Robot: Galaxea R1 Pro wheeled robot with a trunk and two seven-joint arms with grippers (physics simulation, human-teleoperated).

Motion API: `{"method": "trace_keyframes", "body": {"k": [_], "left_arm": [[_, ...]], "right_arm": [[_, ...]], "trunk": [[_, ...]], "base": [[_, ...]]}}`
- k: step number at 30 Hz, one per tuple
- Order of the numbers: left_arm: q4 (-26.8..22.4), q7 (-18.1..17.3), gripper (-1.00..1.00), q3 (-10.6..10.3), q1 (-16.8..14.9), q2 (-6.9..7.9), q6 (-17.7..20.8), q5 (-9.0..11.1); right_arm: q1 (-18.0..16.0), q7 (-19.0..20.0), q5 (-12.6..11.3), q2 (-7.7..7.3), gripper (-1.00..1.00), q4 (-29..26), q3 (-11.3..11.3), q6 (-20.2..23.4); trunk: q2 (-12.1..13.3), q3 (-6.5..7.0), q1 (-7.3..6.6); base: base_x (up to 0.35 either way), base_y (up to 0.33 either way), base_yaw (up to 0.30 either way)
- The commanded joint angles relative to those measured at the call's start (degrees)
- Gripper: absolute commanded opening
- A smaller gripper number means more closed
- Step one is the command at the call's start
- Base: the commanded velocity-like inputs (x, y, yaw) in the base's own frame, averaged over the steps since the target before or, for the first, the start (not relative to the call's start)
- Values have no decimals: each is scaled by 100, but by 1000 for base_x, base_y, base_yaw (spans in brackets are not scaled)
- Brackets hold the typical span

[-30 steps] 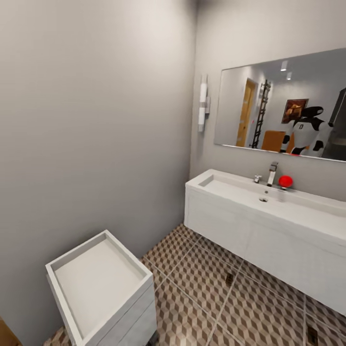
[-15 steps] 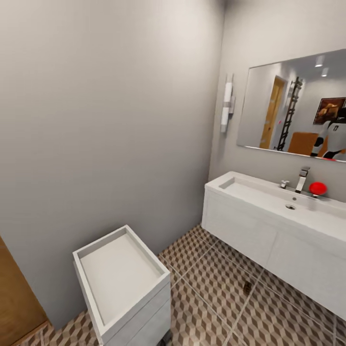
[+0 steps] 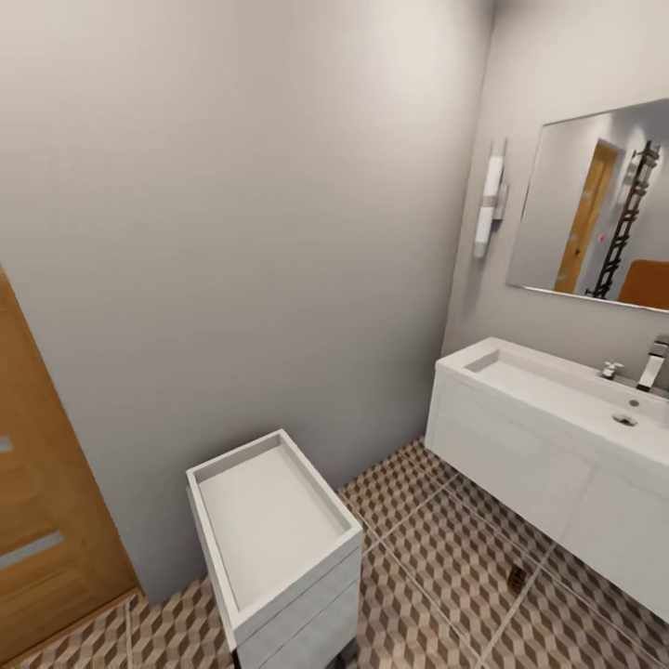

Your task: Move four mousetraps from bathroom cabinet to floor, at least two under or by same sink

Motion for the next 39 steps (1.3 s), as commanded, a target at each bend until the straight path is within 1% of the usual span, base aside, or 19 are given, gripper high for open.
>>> {"method": "trace_keyframes", "body": {"k": [1, 16, 19, 28, 39], "left_arm": [[3, 18, 100, -48, -4, -1, -15, 54], [-7, 18, 100, -50, -4, 11, -19, 25], [-17, 18, 100, -62, -4, 50, -24, -10], [-23, 18, 100, -77, -4, 280, -27, -33], [-23, 18, 100, -79, -4, 313, -27, -34]], "right_arm": [[-7, -18, 59, -3, 100, 18, -48, -35], [-7, -16, 59, -9, 100, 18, -56, -76], [-7, -16, 59, -13, 100, 18, -54, -87], [-7, -16, 59, -6, 100, 18, -51, -100], [-7, -16, 47, -18, 100, 18, -57, -203]], "trunk": [[-4, -6, 0], [-4, -6, 0], [-4, -6, 0], [-4, -6, 0], [-4, -6, 0]], "base": [[0, 0, 271], [0, 0, 271], [0, 0, 271], [0, 0, 271], [0, 0, 271]]}}
